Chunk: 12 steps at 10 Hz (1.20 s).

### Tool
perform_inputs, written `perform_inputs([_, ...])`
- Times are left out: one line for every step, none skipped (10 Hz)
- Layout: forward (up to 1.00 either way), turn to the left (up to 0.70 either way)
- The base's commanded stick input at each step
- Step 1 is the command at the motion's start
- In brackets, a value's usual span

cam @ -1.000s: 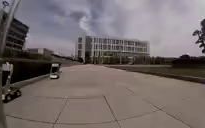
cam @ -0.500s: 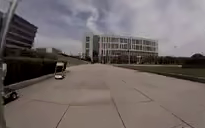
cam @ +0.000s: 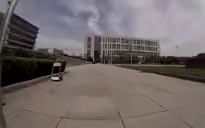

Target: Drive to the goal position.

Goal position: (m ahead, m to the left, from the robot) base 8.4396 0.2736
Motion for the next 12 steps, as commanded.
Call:
perform_inputs([0.7, 0.0])
perform_inputs([0.85, 0.0])
perform_inputs([0.85, 0.0])
perform_inputs([0.85, 0.0])
perform_inputs([0.85, 0.0])
perform_inputs([0.85, 0.0])
perform_inputs([0.85, 0.0])
perform_inputs([0.85, 0.0])
perform_inputs([0.85, 0.0])
perform_inputs([0.85, 0.0])
perform_inputs([0.85, 0.0])
perform_inputs([0.85, 0.0])
